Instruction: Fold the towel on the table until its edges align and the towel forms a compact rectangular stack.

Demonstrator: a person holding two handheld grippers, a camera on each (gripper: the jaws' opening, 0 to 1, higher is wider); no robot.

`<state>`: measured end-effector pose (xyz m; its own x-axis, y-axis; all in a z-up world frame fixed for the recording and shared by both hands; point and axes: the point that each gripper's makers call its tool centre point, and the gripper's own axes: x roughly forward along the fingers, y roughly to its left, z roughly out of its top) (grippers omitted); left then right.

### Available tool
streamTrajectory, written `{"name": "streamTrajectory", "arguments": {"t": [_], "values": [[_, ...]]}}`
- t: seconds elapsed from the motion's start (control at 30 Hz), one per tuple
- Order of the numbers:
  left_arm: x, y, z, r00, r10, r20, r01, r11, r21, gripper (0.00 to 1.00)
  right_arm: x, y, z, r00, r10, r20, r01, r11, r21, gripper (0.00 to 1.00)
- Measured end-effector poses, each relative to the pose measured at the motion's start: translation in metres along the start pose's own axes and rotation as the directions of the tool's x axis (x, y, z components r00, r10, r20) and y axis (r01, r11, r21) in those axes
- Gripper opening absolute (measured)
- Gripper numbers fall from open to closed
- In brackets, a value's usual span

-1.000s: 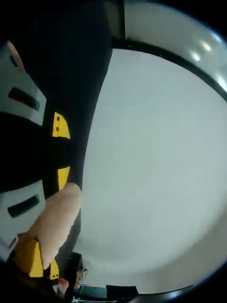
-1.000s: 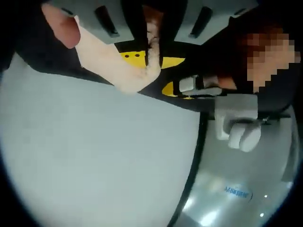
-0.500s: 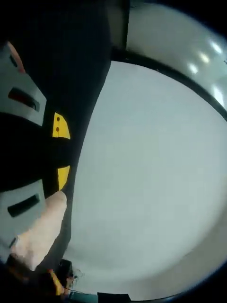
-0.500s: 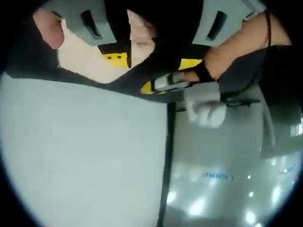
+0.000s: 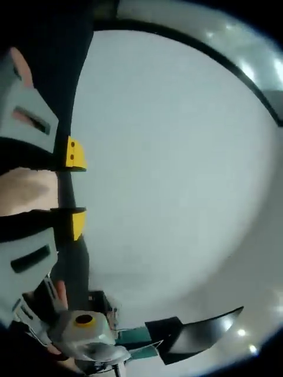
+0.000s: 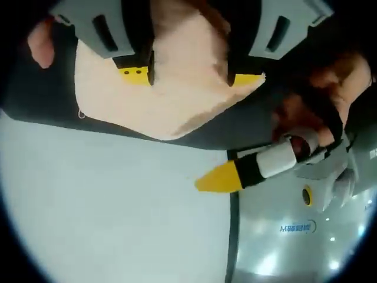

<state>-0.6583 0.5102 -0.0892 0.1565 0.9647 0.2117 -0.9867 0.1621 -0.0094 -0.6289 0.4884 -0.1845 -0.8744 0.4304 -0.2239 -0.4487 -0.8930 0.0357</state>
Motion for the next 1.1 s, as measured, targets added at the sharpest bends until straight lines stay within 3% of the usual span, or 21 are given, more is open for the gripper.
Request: {"name": "streamTrajectory", "arguments": {"t": [0.07, 0.1, 0.13, 0.2, 0.23, 0.27, 0.3, 0.33, 0.4, 0.43, 0.47, 0.53, 0.57, 0.6, 0.7, 0.8, 0.93, 1.0, 1.1], "values": [[0.006, -0.015, -0.006, 0.998, -0.06, -0.015, 0.06, 0.998, -0.023, 0.34, -0.026, 0.0, 0.014, 0.998, 0.051, 0.032, -0.052, 0.998, 0.033, 0.47], [0.01, -0.016, -0.009, 0.998, -0.059, -0.023, 0.059, 0.998, -0.002, 0.35, -0.039, -0.011, 0.024, 0.996, 0.041, 0.077, -0.044, 0.998, 0.037, 0.46], [0.014, -0.017, -0.015, 0.997, -0.07, -0.041, 0.071, 0.997, 0.041, 0.33, -0.049, -0.031, 0.033, 0.992, 0.012, 0.125, -0.017, 0.999, 0.037, 0.44], [0.018, -0.023, -0.009, 0.996, -0.082, -0.018, 0.083, 0.992, 0.093, 0.26, -0.058, -0.077, 0.038, 0.991, -0.056, 0.122, 0.04, 0.99, 0.133, 0.38], [0.02, -0.026, -0.009, 0.996, -0.087, -0.006, 0.087, 0.994, 0.067, 0.26, -0.056, -0.094, 0.041, 0.988, -0.064, 0.139, 0.036, 0.981, 0.191, 0.37], [0.022, -0.029, -0.017, 0.996, -0.083, -0.023, 0.083, 0.997, 0.008, 0.26, -0.056, -0.103, 0.041, 0.987, -0.062, 0.146, 0.026, 0.971, 0.237, 0.37], [0.024, -0.024, -0.03, 0.995, -0.056, -0.079, 0.058, 0.998, 0.016, 0.26, -0.054, -0.108, 0.035, 0.991, -0.059, 0.123, 0.024, 0.964, 0.266, 0.37], [0.024, -0.017, -0.045, 0.989, -0.03, -0.142, 0.038, 0.998, 0.057, 0.26, -0.047, -0.114, 0.033, 0.991, -0.058, 0.124, 0.027, 0.97, 0.243, 0.37], [0.006, -0.017, -0.072, 0.957, 0.005, -0.289, 0.019, 0.996, 0.083, 0.2, -0.032, -0.109, 0.027, 0.993, -0.023, 0.12, 0.0, 0.983, 0.184, 0.36], [0.003, -0.006, -0.092, 0.926, 0.057, -0.372, -0.025, 0.996, 0.088, 0.13, -0.029, -0.106, 0.025, 0.993, -0.007, 0.116, -0.011, 0.988, 0.154, 0.32], [0.002, 0.001, -0.11, 0.902, 0.071, -0.426, -0.06, 0.997, 0.038, 0.11, -0.022, -0.101, 0.023, 0.993, 0.013, 0.115, -0.026, 0.994, 0.108, 0.22], [0.008, 0.009, -0.107, 0.924, 0.014, -0.381, -0.06, 0.992, -0.11, 0.11, -0.013, -0.097, 0.02, 0.994, 0.005, 0.112, -0.014, 0.996, 0.085, 0.19], [0.005, 0.009, -0.11, 0.912, 0.011, -0.41, -0.066, 0.99, -0.121, 0.11, -0.012, -0.095, 0.021, 0.993, 0.01, 0.121, -0.02, 0.996, 0.086, 0.2], [0.003, 0.008, -0.112, 0.91, 0.018, -0.414, -0.054, 0.995, -0.078, 0.11, -0.009, -0.096, 0.026, 0.991, 0.014, 0.136, -0.027, 0.995, 0.093, 0.22], [0.004, 0.003, -0.114, 0.905, 0.018, -0.425, -0.047, 0.997, -0.058, 0.11, -0.003, -0.093, 0.033, 0.988, 0.029, 0.149, -0.047, 0.992, 0.116, 0.26], [0.001, 0.002, -0.113, 0.907, 0.016, -0.421, -0.058, 0.995, -0.086, 0.11, 0.003, -0.093, 0.002, 1.0, 0.01, 0.011, -0.011, 0.997, 0.082, 0.2], [0.004, 0.004, -0.115, 0.904, 0.023, -0.428, -0.069, 0.993, -0.092, 0.1, 0.001, -0.092, -0.01, 1.0, 0.023, 0.014, -0.025, 0.972, 0.235, 0.19], [0.006, 0.007, -0.115, 0.903, 0.025, -0.429, -0.076, 0.992, -0.102, 0.1, -0.001, -0.09, -0.009, 1.0, 0.012, 0.01, -0.013, 0.986, 0.163, 0.18], [0.003, 0.004, -0.114, 0.906, 0.027, -0.423, -0.081, 0.99, -0.111, 0.1, 0.005, -0.092, -0.011, 1.0, 0.004, 0.009, -0.005, 0.988, 0.155, 0.17]]}}
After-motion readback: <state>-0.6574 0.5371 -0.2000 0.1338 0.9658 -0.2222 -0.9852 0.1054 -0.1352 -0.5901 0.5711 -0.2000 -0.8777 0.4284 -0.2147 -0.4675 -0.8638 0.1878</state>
